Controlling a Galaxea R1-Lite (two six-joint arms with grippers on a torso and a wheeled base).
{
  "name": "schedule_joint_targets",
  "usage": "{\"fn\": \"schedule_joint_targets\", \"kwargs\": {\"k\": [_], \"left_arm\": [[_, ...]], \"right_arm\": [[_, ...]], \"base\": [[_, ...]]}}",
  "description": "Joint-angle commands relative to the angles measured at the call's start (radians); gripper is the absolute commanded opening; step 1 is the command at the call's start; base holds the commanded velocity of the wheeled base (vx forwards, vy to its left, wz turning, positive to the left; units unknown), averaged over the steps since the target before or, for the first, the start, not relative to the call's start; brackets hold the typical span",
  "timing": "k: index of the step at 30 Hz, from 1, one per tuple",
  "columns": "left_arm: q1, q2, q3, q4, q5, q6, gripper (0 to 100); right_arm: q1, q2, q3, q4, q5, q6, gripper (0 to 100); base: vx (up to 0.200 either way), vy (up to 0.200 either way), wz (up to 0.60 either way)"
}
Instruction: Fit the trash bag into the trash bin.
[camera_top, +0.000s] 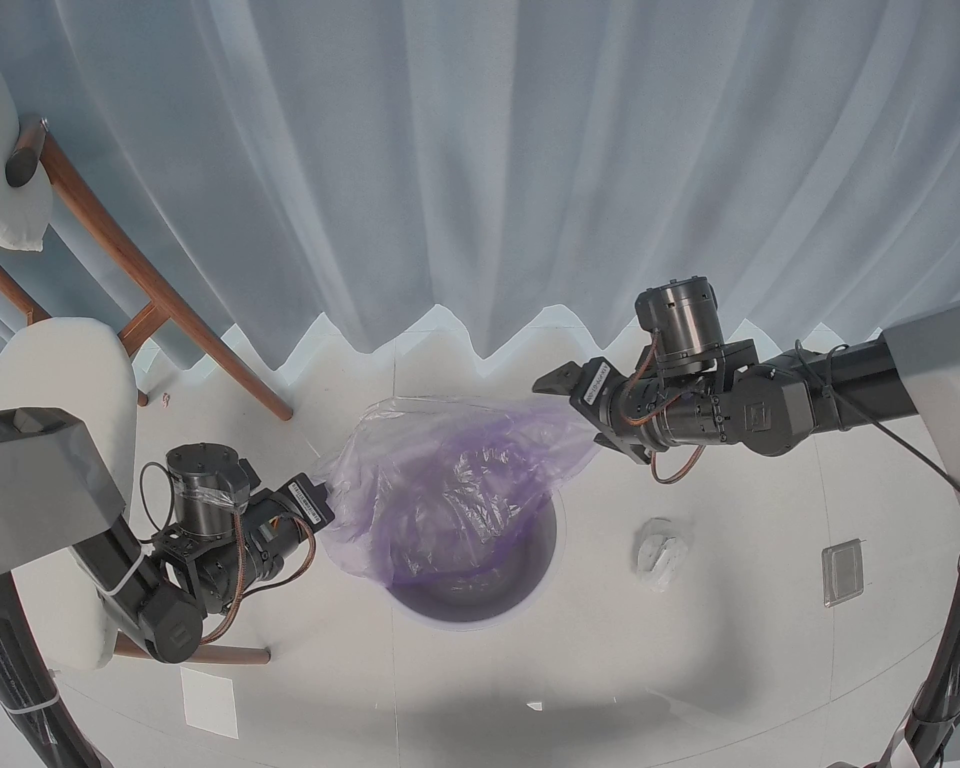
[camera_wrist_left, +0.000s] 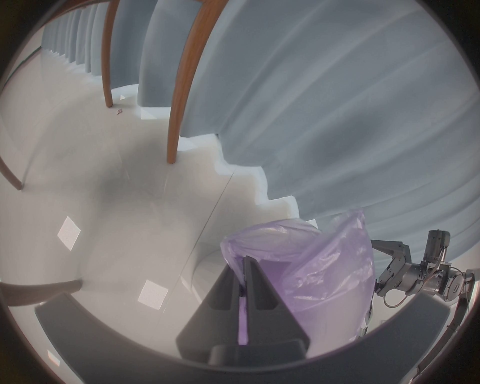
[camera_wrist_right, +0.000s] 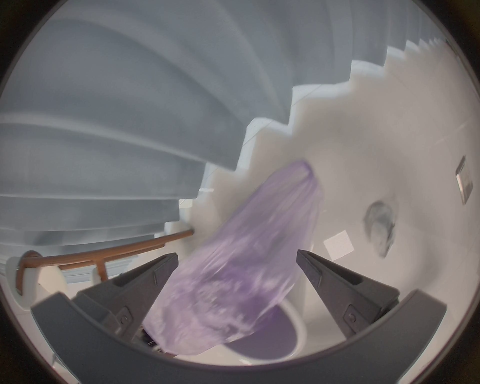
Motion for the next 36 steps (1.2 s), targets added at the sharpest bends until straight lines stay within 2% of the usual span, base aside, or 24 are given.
{"fn": "schedule_joint_targets", "kwargs": {"k": [1, 5, 12, 22, 30, 36], "left_arm": [[-0.013, -0.072, 0.049, -0.033, 0.001, 0.036, 0], [-0.019, -0.089, 0.098, -0.07, -0.002, 0.083, 0], [-0.026, -0.086, 0.153, -0.143, -0.002, 0.115, 0], [-0.092, -0.09, 0.223, -0.228, -0.006, 0.115, 0], [-0.131, -0.089, 0.251, -0.275, -0.004, 0.117, 0], [-0.146, -0.092, 0.253, -0.277, -0.002, 0.119, 0]], "right_arm": [[0.099, -0.055, -0.003, 0.022, 0.0, 0.082, 100], [0.156, -0.032, -0.003, 0.021, -0.004, 0.119, 100], [0.175, 0.031, -0.086, 0.03, -0.031, 0.117, 100], [0.165, 0.111, -0.298, 0.153, -0.05, 0.135, 100], [0.221, 0.152, -0.43, 0.308, -0.05, 0.142, 100], [0.254, 0.18, -0.436, 0.338, -0.054, 0.134, 100]], "base": [[0.0, 0.0, 0.0], [0.0, 0.0, 0.0], [0.0, 0.0, 0.0], [0.0, 0.0, 0.0], [0.0, 0.0, 0.0], [0.0, 0.0, 0.0]]}}
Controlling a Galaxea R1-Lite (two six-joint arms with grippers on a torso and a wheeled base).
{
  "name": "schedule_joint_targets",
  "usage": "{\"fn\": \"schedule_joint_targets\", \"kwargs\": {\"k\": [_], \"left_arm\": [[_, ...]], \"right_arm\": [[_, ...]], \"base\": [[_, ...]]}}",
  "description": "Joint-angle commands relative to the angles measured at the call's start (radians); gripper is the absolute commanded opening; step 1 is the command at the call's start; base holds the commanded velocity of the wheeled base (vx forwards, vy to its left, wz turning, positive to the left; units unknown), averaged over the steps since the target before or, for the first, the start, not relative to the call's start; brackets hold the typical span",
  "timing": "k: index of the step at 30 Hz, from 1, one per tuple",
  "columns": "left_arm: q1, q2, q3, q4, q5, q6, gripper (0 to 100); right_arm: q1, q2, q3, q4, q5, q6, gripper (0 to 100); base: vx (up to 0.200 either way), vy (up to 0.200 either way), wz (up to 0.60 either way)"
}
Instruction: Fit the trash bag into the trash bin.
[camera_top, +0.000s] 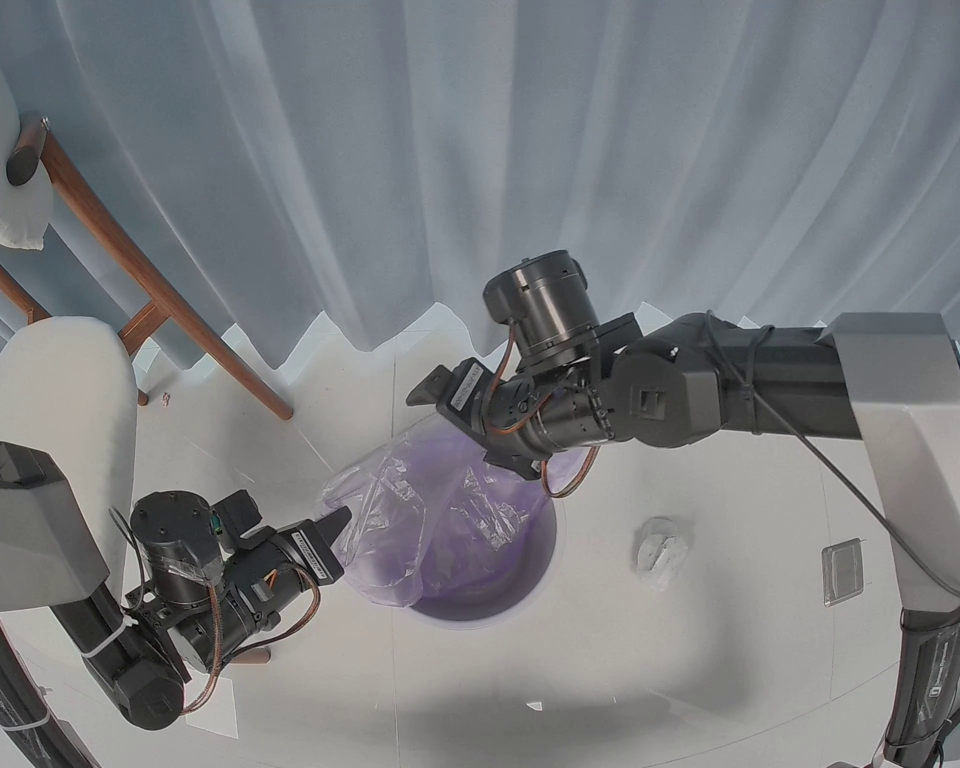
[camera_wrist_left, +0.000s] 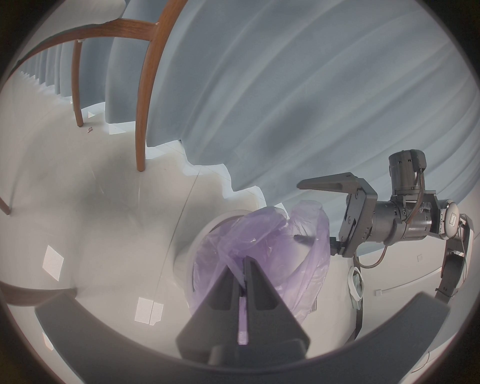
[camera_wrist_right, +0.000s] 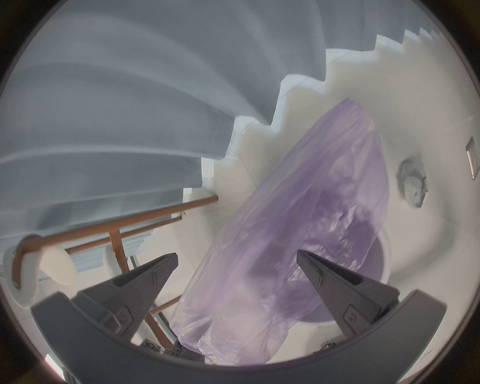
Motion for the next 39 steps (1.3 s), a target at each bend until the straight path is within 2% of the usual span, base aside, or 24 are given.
{"fn": "schedule_joint_targets", "kwargs": {"k": [1, 3, 4, 11, 18, 23, 26, 34, 39], "left_arm": [[-0.015, -0.003, 0.005, 0.001, 0.002, 0.0, 0], [-0.016, -0.006, 0.005, 0.001, 0.002, 0.0, 0], [-0.016, -0.008, 0.005, 0.001, 0.002, 0.0, 0], [0.001, -0.011, 0.011, 0.001, 0.005, 0.0, 0], [0.01, -0.008, 0.042, 0.001, 0.01, 0.001, 0], [0.007, -0.011, 0.089, -0.001, 0.01, 0.012, 0], [0.008, -0.011, 0.12, -0.004, 0.008, 0.06, 0], [-0.007, -0.011, 0.145, -0.048, 0.005, 0.089, 0], [-0.032, -0.011, 0.195, -0.048, 0.005, 0.161, 0]], "right_arm": [[0.018, 0.039, -0.007, 0.003, -0.01, -0.005, 100], [0.02, 0.044, 0.004, 0.005, -0.035, -0.007, 100], [0.02, 0.044, 0.007, 0.008, -0.041, -0.007, 0], [-0.017, -0.08, 0.089, 0.166, -0.047, -0.013, 0], [-0.003, -0.206, 0.27, 0.166, -0.046, -0.023, 0], [0.047, -0.275, 0.464, 0.109, -0.046, -0.017, 0], [0.09, -0.303, 0.556, 0.008, -0.061, -0.011, 0], [0.107, -0.324, 0.603, -0.026, -0.076, -0.013, 0], [0.136, -0.353, 0.689, -0.032, -0.076, -0.011, 0]], "base": [[0.0, 0.0, 0.0], [0.0, 0.0, 0.0], [0.0, 0.0, 0.0], [0.0, 0.0, 0.0], [0.0, 0.0, 0.0], [0.0, 0.0, 0.0], [0.0, 0.0, 0.0], [0.0, 0.0, 0.0], [0.0, 0.0, 0.0]]}}
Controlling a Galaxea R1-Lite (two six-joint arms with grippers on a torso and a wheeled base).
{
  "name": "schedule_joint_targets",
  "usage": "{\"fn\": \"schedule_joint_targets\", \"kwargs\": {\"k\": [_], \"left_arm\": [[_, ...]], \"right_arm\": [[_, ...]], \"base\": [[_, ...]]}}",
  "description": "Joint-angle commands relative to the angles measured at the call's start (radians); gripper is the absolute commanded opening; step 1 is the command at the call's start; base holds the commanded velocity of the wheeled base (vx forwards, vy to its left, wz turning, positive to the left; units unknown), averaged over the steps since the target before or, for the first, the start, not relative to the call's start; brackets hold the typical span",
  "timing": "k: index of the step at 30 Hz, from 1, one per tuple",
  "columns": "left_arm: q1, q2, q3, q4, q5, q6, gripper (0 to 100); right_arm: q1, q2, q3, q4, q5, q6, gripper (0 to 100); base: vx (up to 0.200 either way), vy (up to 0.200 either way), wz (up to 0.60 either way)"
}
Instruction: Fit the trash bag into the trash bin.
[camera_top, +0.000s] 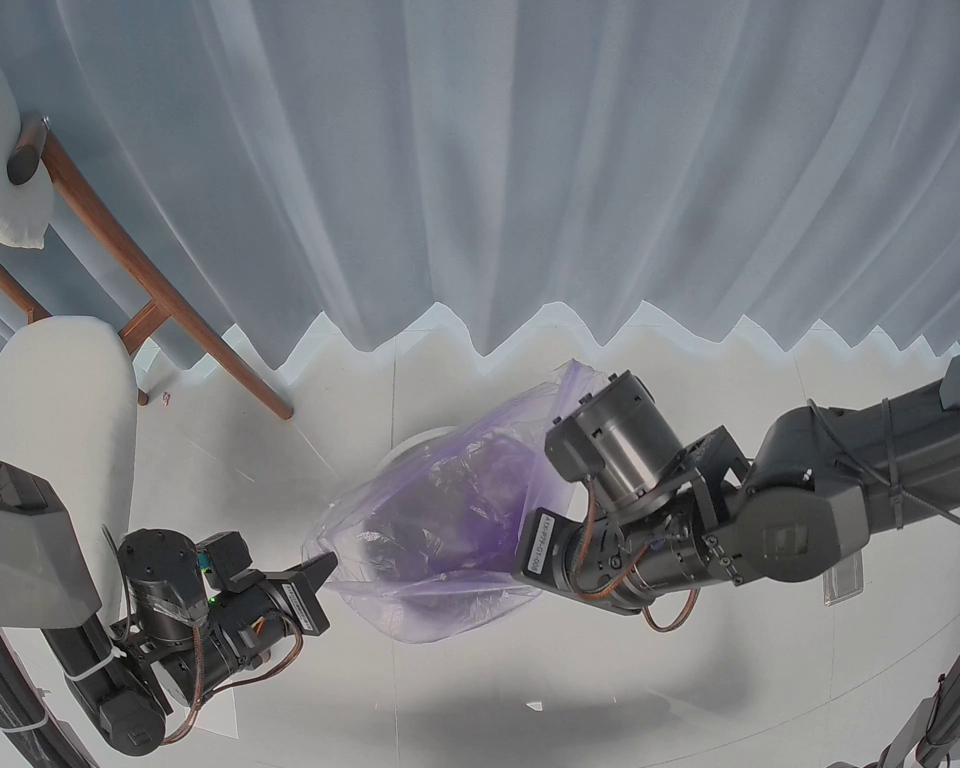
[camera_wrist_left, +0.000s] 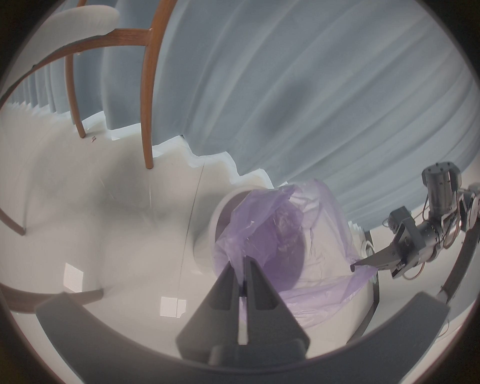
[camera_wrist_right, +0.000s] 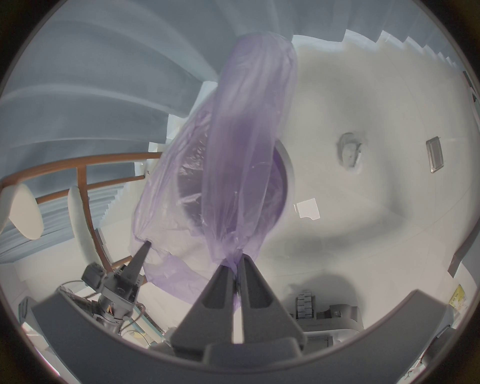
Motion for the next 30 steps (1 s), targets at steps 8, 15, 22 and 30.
{"fn": "schedule_joint_targets", "kwargs": {"k": [8, 15, 22, 30], "left_arm": [[-0.011, 0.02, 0.07, 0.001, 0.009, 0.109, 0], [0.004, 0.075, 0.07, 0.001, 0.039, 0.169, 0], [0.021, 0.151, 0.058, -0.001, 0.029, 0.291, 0], [0.04, 0.265, 0.038, -0.001, 0.037, 0.366, 0]], "right_arm": [[0.095, -0.051, 0.179, -0.007, 0.006, -0.003, 0], [0.153, 0.004, 0.185, -0.032, 0.005, -0.01, 0], [0.14, 0.137, 0.139, -0.066, -0.034, -0.01, 0], [0.127, 0.252, 0.11, -0.11, -0.077, -0.04, 0]], "base": [[0.0, 0.0, 0.0], [0.0, 0.0, 0.0], [0.0, 0.0, 0.0], [0.0, 0.0, 0.0]]}}
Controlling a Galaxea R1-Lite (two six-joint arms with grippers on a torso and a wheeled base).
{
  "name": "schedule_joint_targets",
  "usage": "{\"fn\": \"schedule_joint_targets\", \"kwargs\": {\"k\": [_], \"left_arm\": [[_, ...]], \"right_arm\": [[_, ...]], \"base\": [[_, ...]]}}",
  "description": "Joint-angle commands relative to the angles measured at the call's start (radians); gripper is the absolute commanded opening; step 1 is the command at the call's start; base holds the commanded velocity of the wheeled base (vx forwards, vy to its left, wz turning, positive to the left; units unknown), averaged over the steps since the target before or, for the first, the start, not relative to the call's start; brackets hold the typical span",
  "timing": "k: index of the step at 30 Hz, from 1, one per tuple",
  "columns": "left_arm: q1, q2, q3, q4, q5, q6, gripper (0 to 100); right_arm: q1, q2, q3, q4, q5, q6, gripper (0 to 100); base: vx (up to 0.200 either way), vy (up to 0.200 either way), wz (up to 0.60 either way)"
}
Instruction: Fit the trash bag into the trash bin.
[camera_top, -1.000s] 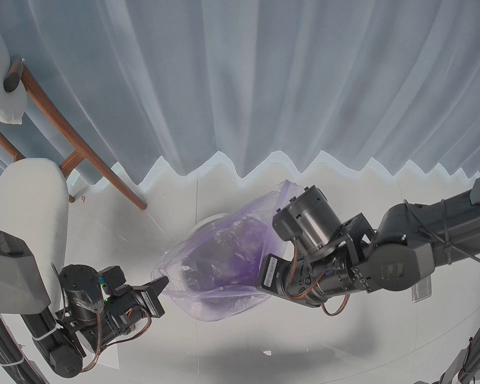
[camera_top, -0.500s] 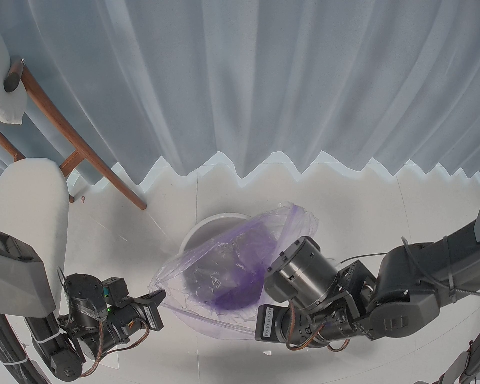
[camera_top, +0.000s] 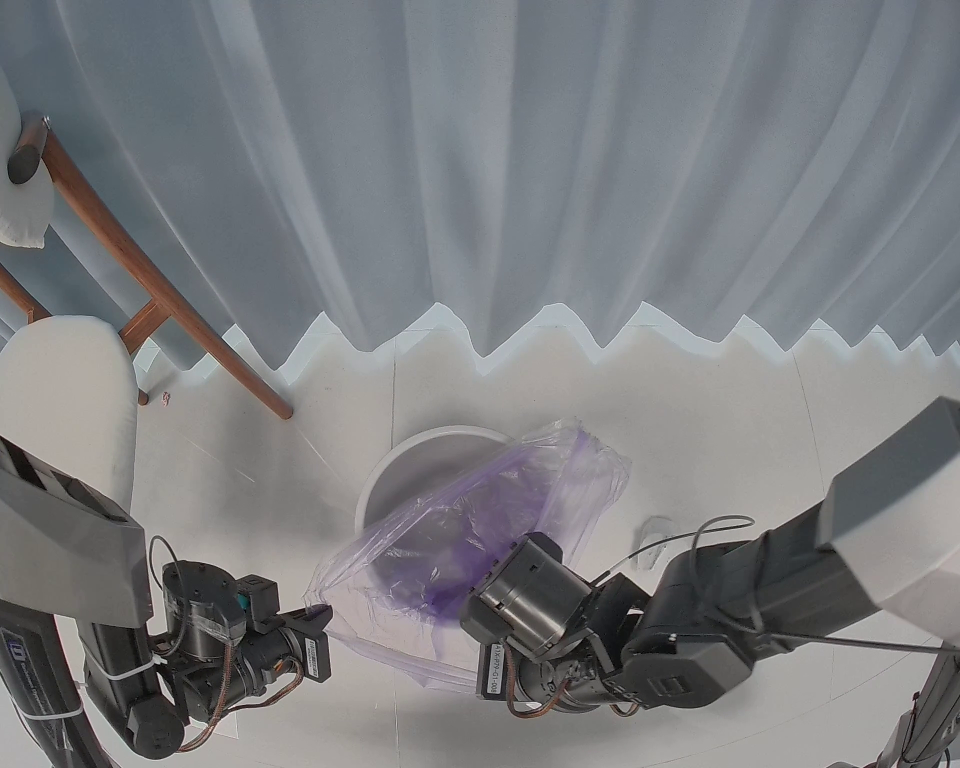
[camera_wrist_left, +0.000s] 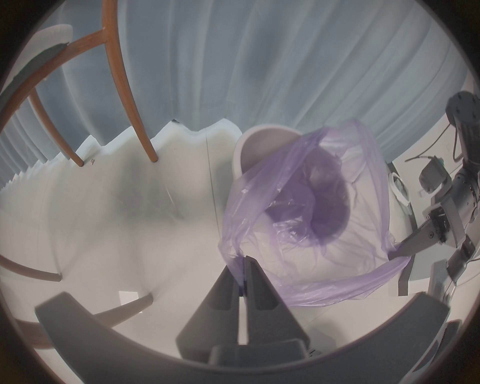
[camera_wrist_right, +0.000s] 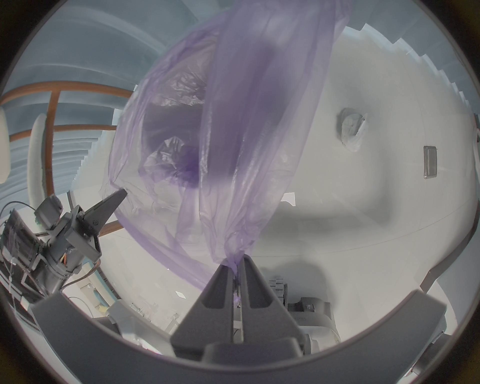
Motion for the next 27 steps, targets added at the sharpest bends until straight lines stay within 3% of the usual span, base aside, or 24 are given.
{"fn": "schedule_joint_targets", "kwargs": {"k": [1, 3, 4, 11, 20, 27], "left_arm": [[0.025, 0.115, -0.028, 0.0, 0.005, 0.022, 0], [0.04, 0.138, -0.048, 0.0, 0.005, 0.024, 0], [0.042, 0.14, -0.049, 0.0, 0.005, 0.024, 0], [0.065, 0.161, -0.108, 0.0, 0.003, 0.024, 0], [0.03, 0.146, -0.095, -0.002, 0.005, 0.025, 0], [-0.006, 0.1, -0.091, -0.002, 0.006, 0.025, 0]], "right_arm": [[-0.025, 0.128, -0.044, -0.047, -0.011, -0.008, 0], [-0.035, 0.154, -0.061, -0.051, -0.011, -0.007, 0], [-0.036, 0.156, -0.061, -0.051, -0.011, -0.007, 100], [-0.059, 0.136, -0.064, -0.059, -0.017, 0.01, 100], [-0.059, -0.241, 0.011, -0.055, -0.014, 0.041, 100], [-0.113, -0.209, -0.052, -0.055, -0.015, 0.031, 100]], "base": [[0.0, 0.0, 0.0], [0.0, 0.0, 0.0], [0.0, 0.0, 0.0], [0.0, 0.0, 0.0], [0.0, 0.0, 0.0], [0.0, 0.0, 0.0]]}}
